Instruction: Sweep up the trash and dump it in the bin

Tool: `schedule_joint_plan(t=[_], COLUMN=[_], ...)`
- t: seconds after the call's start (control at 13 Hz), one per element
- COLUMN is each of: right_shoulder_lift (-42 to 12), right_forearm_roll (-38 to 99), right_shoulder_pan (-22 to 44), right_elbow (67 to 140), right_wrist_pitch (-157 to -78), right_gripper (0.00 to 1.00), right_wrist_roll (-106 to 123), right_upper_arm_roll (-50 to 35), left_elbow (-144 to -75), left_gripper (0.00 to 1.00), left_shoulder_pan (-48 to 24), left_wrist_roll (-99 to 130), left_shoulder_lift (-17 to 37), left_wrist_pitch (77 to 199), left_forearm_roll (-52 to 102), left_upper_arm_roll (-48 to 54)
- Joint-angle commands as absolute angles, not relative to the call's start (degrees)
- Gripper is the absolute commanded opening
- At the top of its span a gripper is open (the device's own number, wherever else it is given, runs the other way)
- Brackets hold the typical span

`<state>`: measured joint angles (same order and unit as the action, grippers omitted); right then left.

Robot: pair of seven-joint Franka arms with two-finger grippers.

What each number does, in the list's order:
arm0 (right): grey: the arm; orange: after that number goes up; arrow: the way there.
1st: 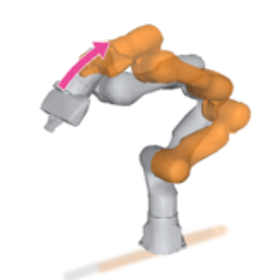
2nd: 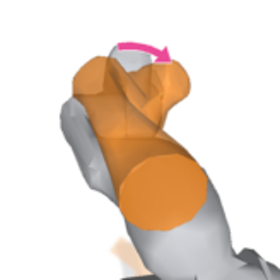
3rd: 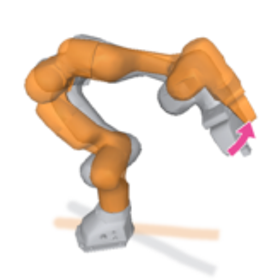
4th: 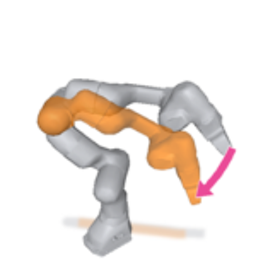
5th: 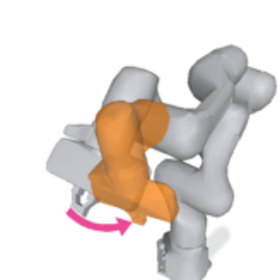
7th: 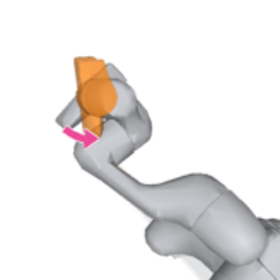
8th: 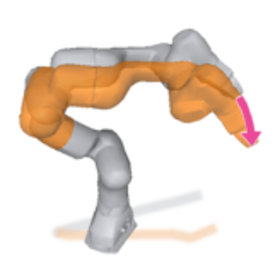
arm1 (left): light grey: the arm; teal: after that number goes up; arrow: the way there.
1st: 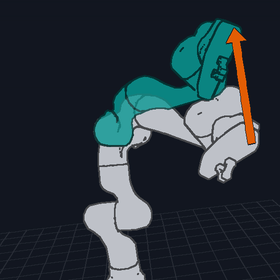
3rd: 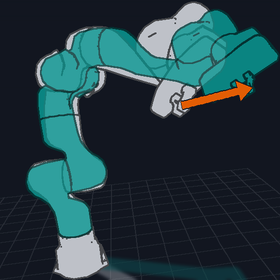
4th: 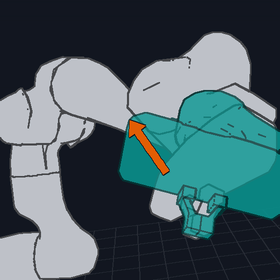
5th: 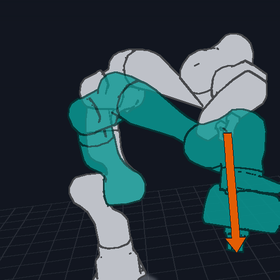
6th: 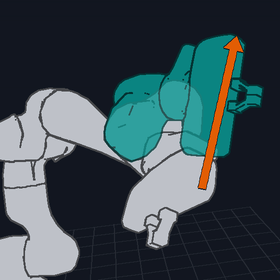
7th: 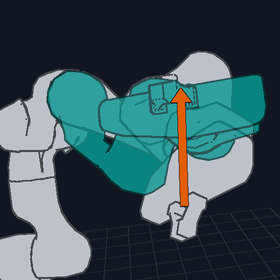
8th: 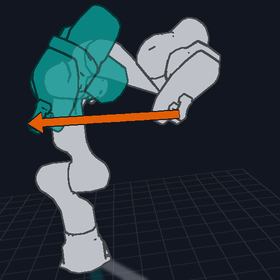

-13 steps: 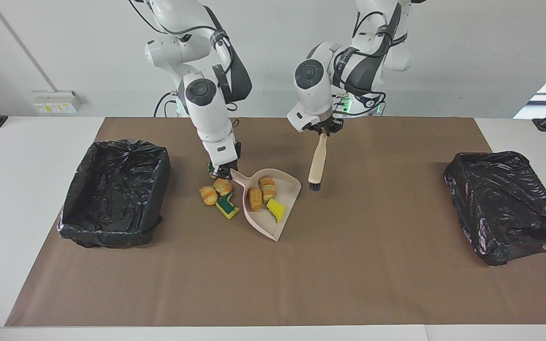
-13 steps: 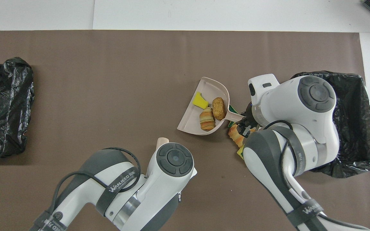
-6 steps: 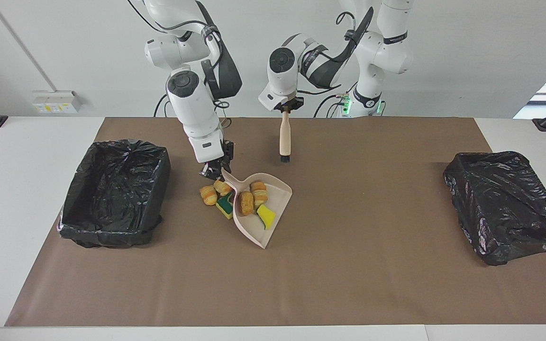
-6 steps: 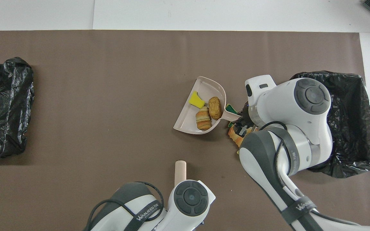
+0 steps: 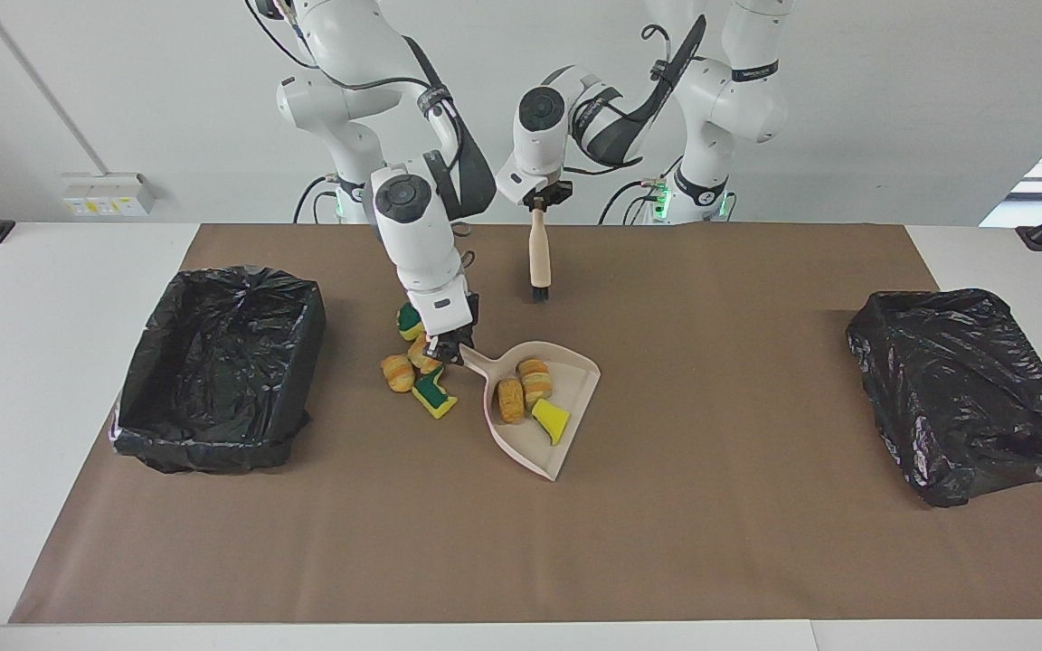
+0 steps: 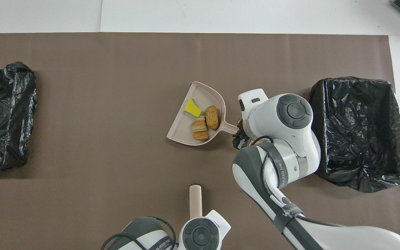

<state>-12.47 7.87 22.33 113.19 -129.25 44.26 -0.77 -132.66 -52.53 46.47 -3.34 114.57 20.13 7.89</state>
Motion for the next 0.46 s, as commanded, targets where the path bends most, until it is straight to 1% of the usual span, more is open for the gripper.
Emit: schedule_joint_plan(t=[0.0,0.08,0.15,0.23,0.31,0.39], right_shoulder_lift=[-12.3,-12.2,-12.2,-12.2,-12.1,-12.0], right_forearm_roll=[8.6,8.6,8.6,8.6,8.6,8.6], right_shoulder_pan=[22.0,21.9,21.8,21.5,21.5,21.5], right_elbow=[113.2,113.4,113.5,113.6,113.8,114.2], right_wrist_pitch=[-128.9,-128.8,-128.8,-128.8,-128.8,-129.0], right_gripper=[0.29,0.47,0.56,1.0,1.0,1.0], right_wrist_roll=[44.8,45.2,45.7,47.6,48.6,48.2], right_upper_arm_roll=[-1.0,-0.9,-1.0,-1.0,-1.0,-0.9], left_elbow=[-134.7,-134.7,-134.7,-134.6,-134.6,-134.6], left_gripper=[0.0,0.0,0.0,0.0,0.08,0.09], left_shoulder_pan=[-55.5,-55.5,-55.5,-55.5,-55.5,-55.1], left_wrist_roll=[50.2,50.2,50.3,50.2,50.3,50.1], left_shoulder_lift=[-3.2,-3.0,-3.0,-2.9,-2.9,-2.8], left_wrist_pitch=[117.2,117.3,117.2,117.2,117.2,117.2], left_forearm_roll=[21.1,21.1,21.1,21.1,21.1,21.1], left_upper_arm_roll=[6.8,6.8,6.8,6.8,6.7,6.7])
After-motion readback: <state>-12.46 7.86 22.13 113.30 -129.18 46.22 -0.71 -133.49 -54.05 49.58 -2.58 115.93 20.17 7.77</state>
